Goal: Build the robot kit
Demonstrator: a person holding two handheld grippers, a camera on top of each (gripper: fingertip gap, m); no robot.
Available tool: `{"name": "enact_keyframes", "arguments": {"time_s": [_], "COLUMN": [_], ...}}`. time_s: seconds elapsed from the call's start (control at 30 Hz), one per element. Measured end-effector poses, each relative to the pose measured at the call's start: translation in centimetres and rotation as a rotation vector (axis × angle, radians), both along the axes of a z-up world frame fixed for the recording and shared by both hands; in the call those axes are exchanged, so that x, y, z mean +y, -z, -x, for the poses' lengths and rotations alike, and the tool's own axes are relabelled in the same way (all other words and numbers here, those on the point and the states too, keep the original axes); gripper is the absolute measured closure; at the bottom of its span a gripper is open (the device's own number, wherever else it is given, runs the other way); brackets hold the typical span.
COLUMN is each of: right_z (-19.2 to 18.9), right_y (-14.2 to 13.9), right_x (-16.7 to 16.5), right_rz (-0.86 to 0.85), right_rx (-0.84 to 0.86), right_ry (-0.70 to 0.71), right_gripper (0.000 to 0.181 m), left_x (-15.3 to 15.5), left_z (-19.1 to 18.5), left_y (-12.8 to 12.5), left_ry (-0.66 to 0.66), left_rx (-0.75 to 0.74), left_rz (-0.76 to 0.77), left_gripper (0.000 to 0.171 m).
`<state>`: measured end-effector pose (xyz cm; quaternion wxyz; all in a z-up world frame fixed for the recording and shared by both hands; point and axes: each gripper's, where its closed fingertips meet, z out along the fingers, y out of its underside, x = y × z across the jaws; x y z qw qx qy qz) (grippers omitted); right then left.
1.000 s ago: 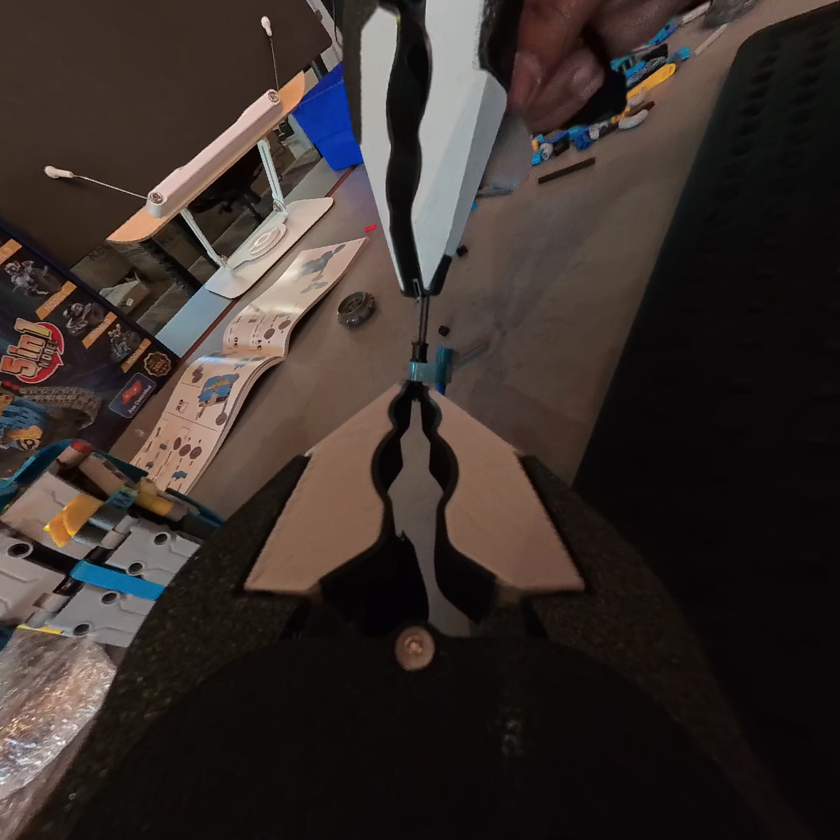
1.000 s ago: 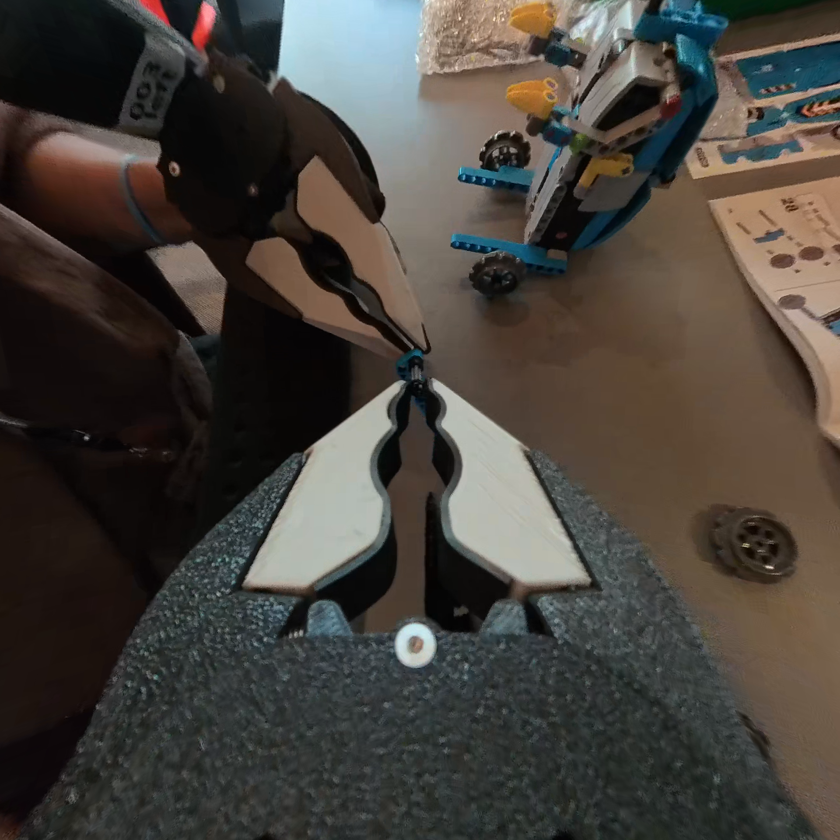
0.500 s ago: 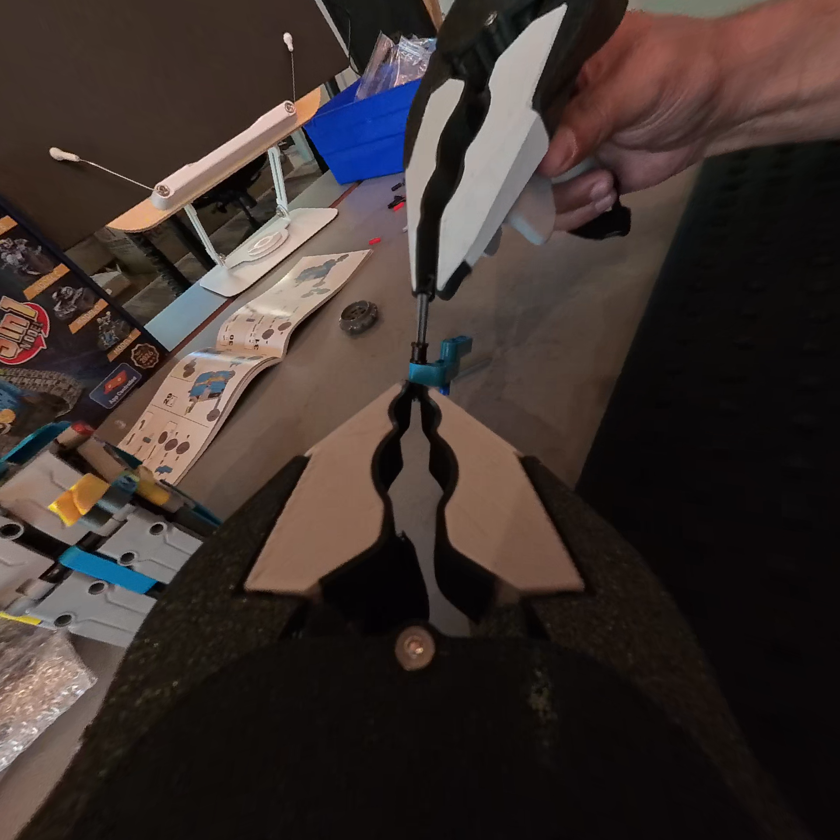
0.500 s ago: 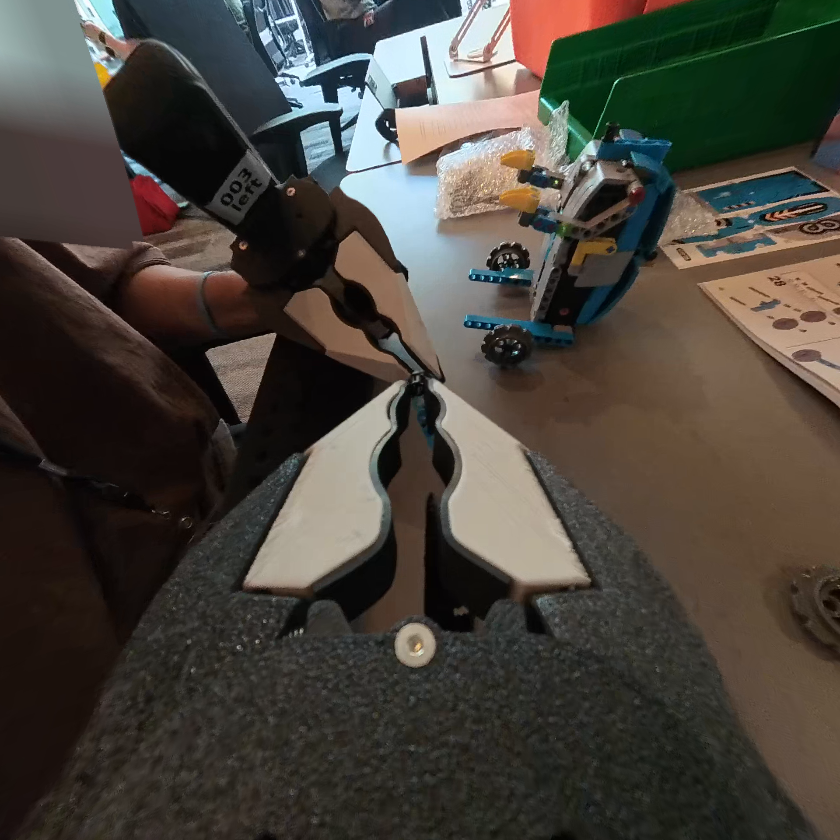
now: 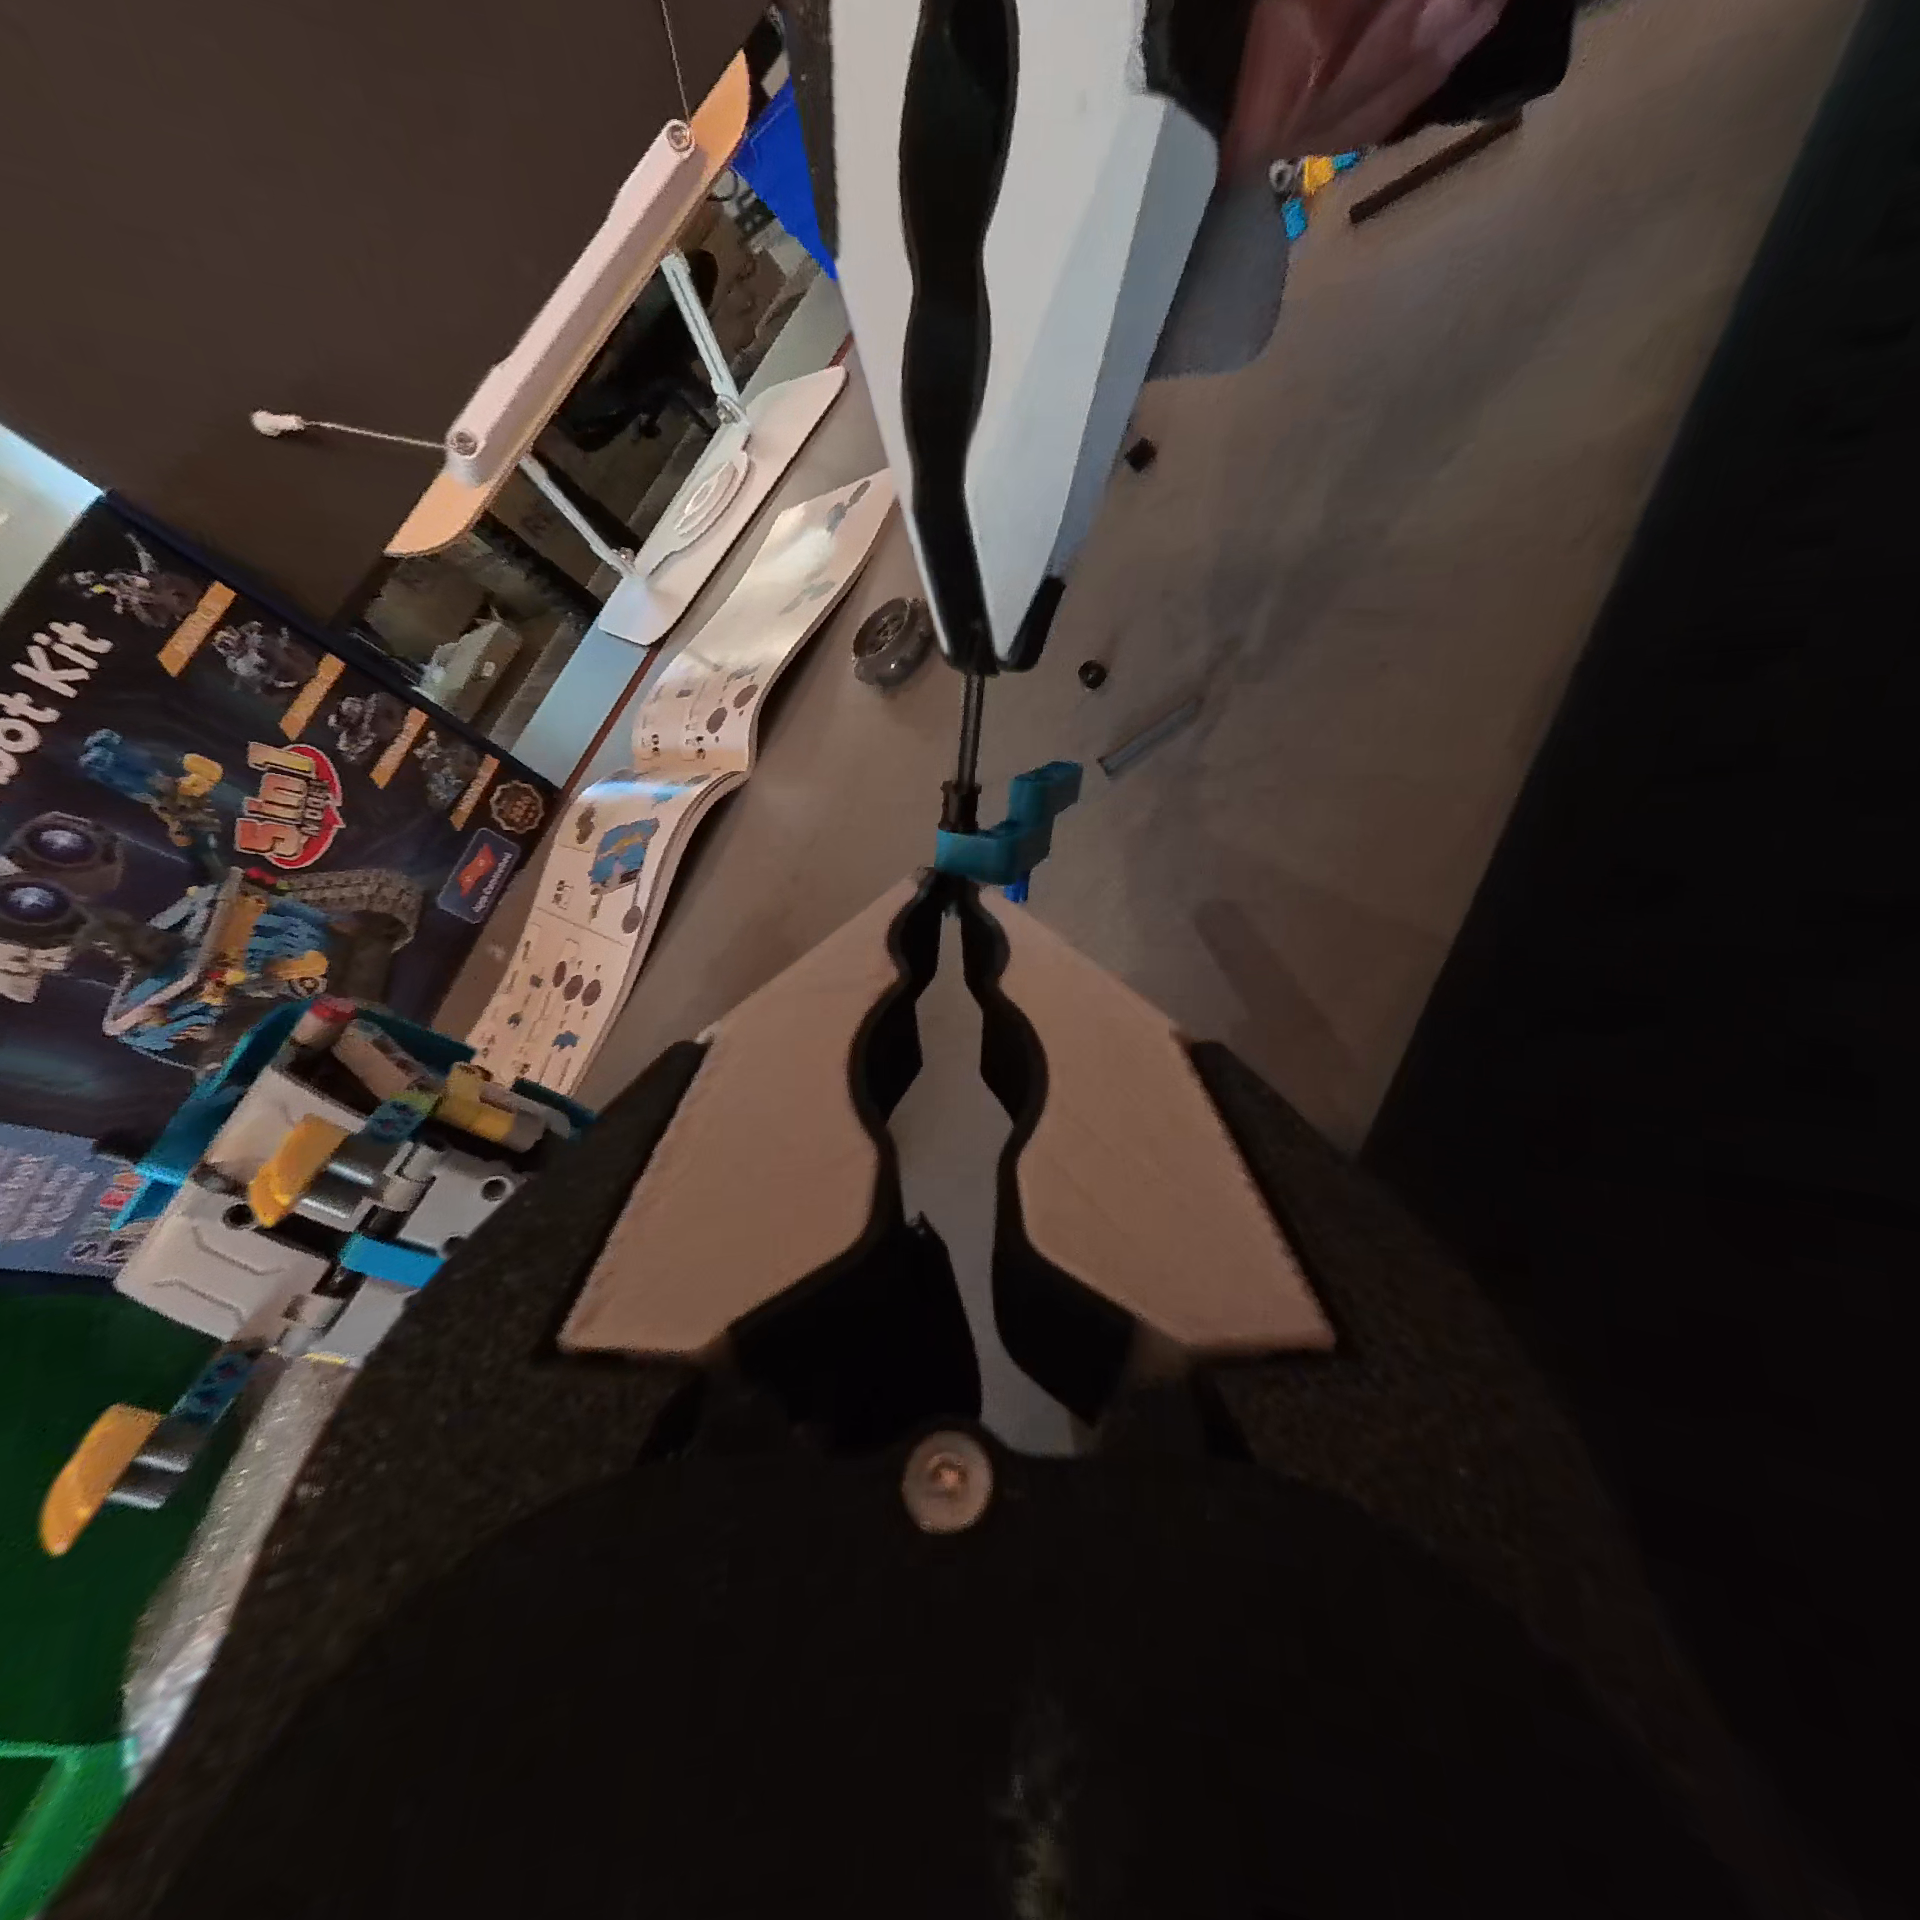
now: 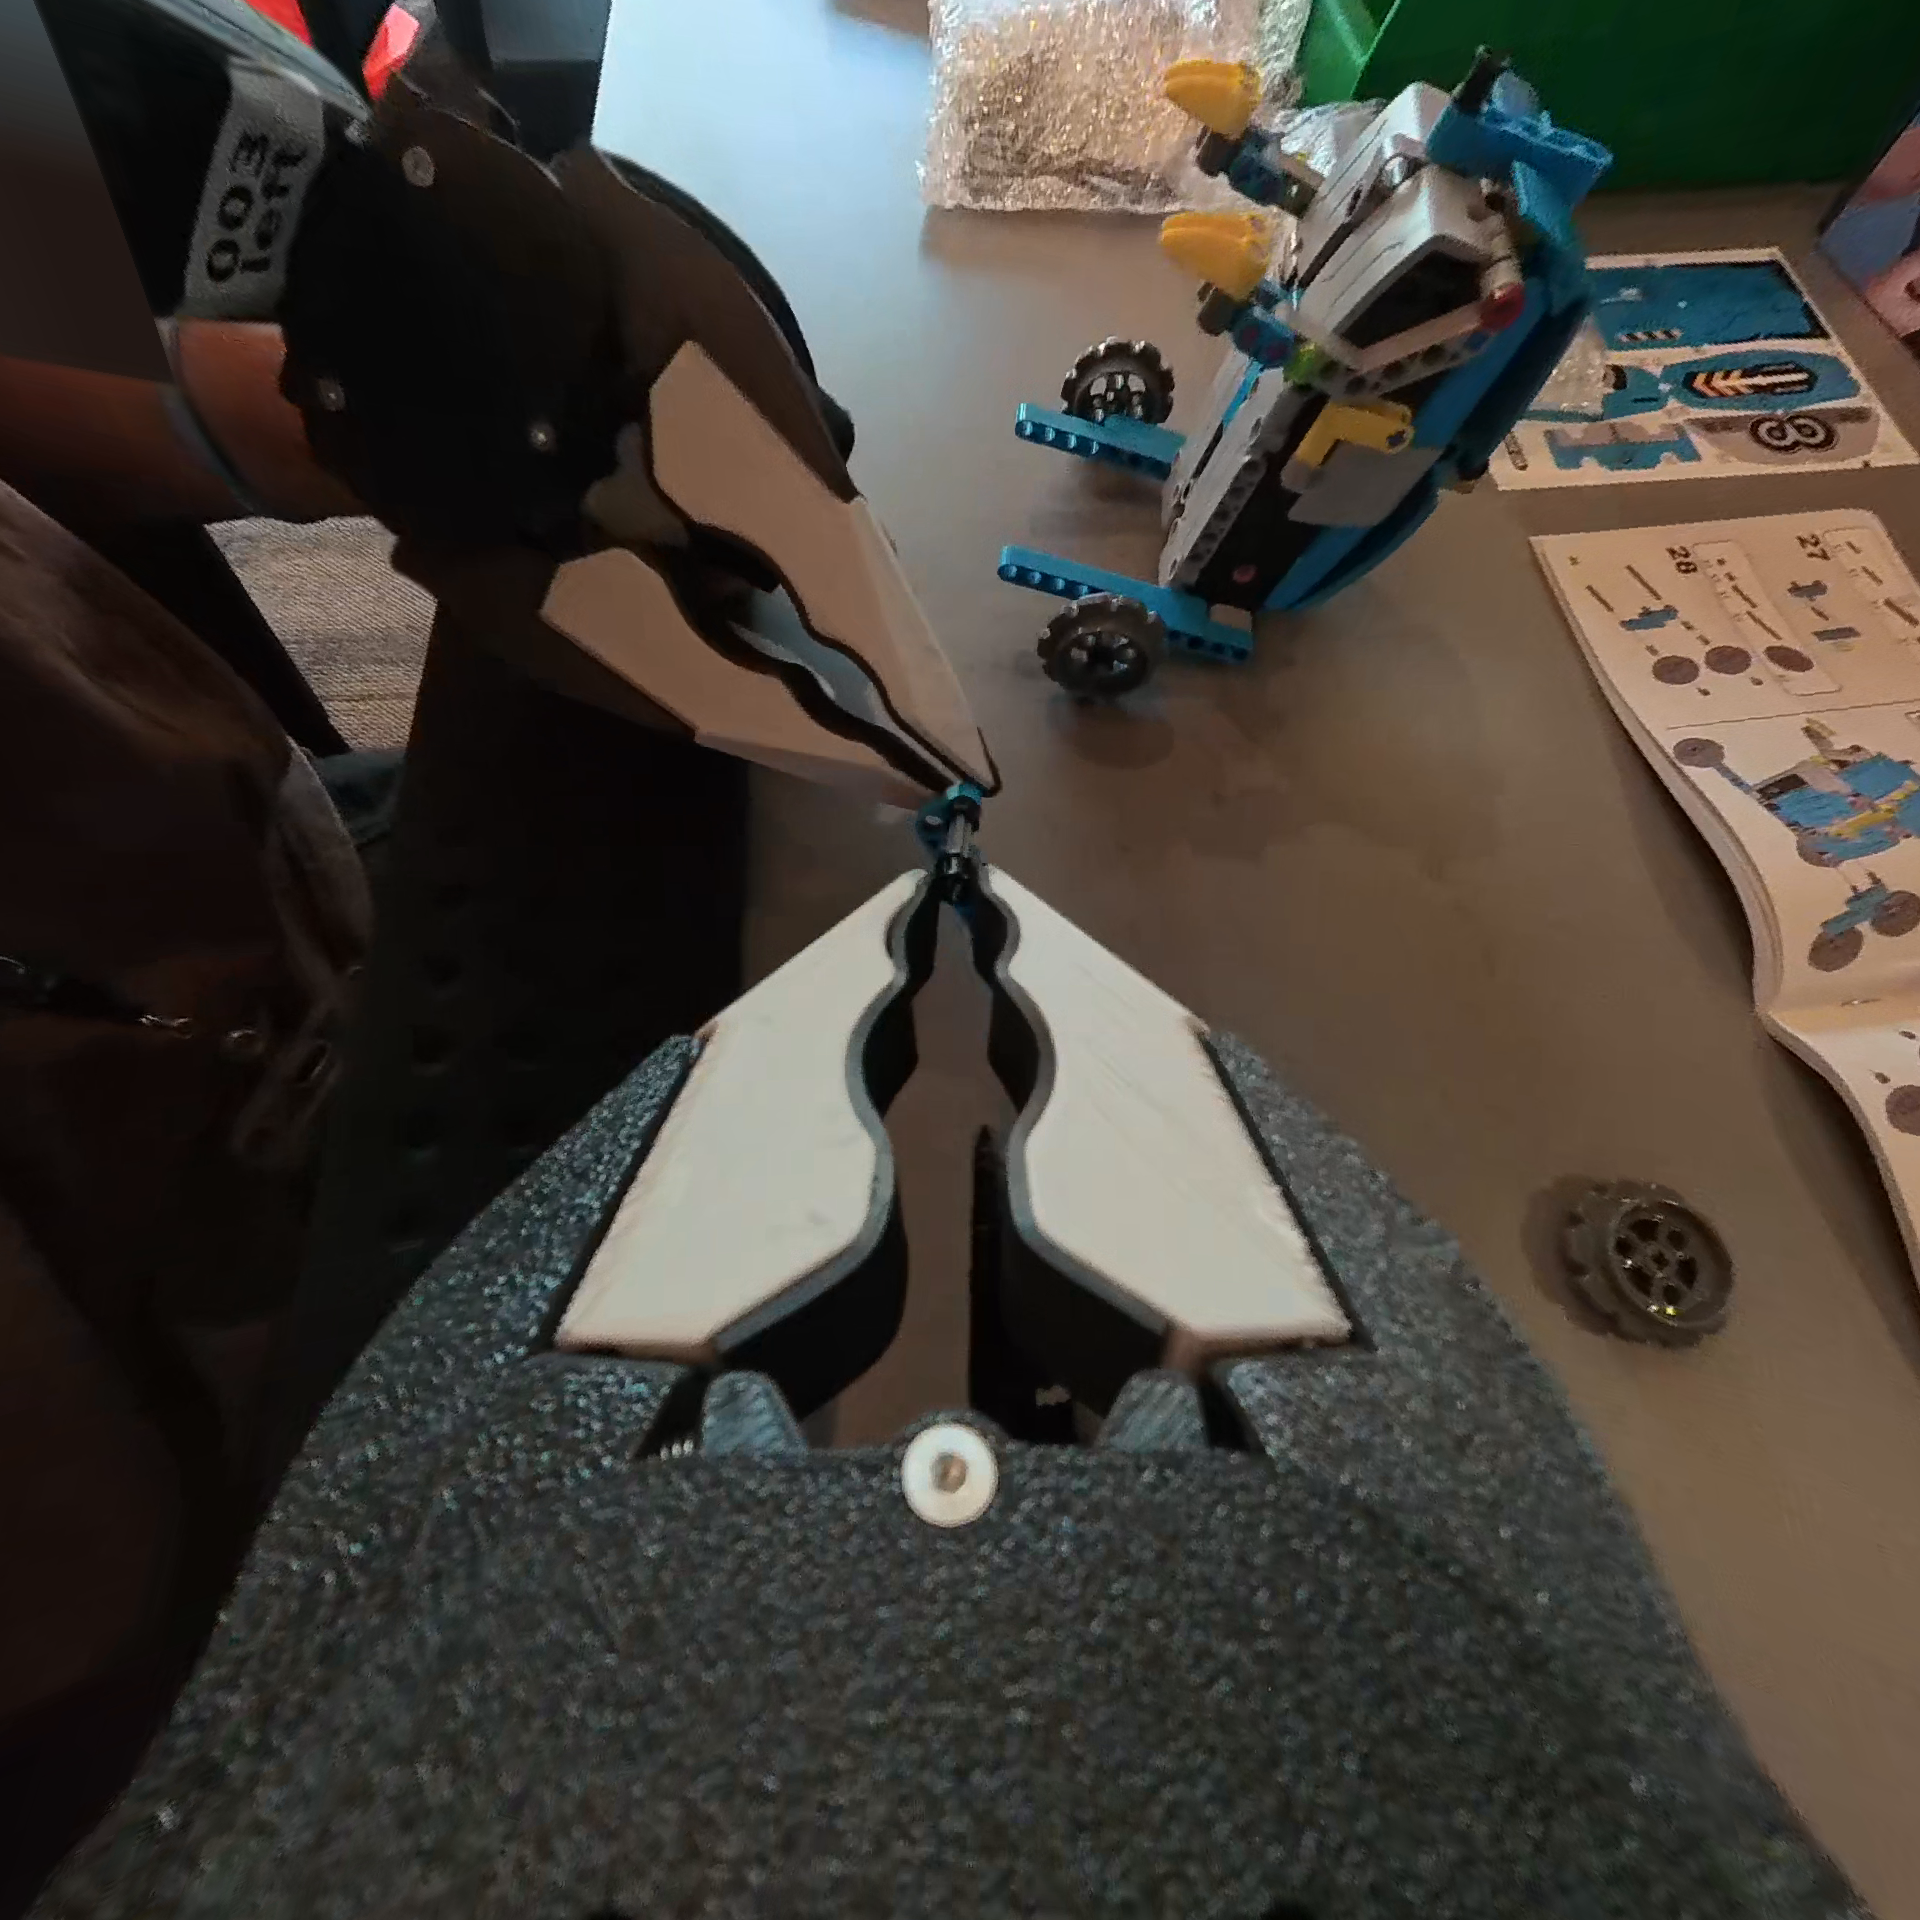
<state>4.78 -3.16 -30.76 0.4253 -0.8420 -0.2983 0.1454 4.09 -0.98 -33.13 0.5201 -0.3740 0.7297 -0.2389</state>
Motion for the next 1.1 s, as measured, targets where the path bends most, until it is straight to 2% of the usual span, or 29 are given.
{"name": "enact_keyframes", "arguments": {"time_s": [0.17,0.27,0.57,0.7,1.1], "right_z": [-0.21,-0.14,0.11,0.1,0.02], "right_y": [0.18,0.12,-0.07,0.22,0.53], "right_x": [-0.02,-0.05,-0.18,-0.34,-0.23], "right_rz": [-0.058,-0.057,-0.077,-0.063,-0.062], "right_rx": [-0.09,-0.06,-0.024,0.032,0.034], "right_ry": [0.0,0.003,-0.003,-0.002,0.002], "right_gripper": [0.175,0.175,0.175,0.175,0.175], "left_x": [0.07,0.02,-0.32,-0.46,-0.47], "left_z": [-0.04,-0.07,0.06,0.04,0.03], "left_y": [0.04,0.11,0.11,0.44,0.69], "left_ry": [-0.019,-0.019,0.014,0.016,0.014], "left_rx": [-0.008,-0.006,0.003,0.019,0.034], "left_rz": [-0.082,-0.093,-0.009,-0.022,-0.02], "left_gripper": [0.169,0.169,0.169,0.169,0.17]}}
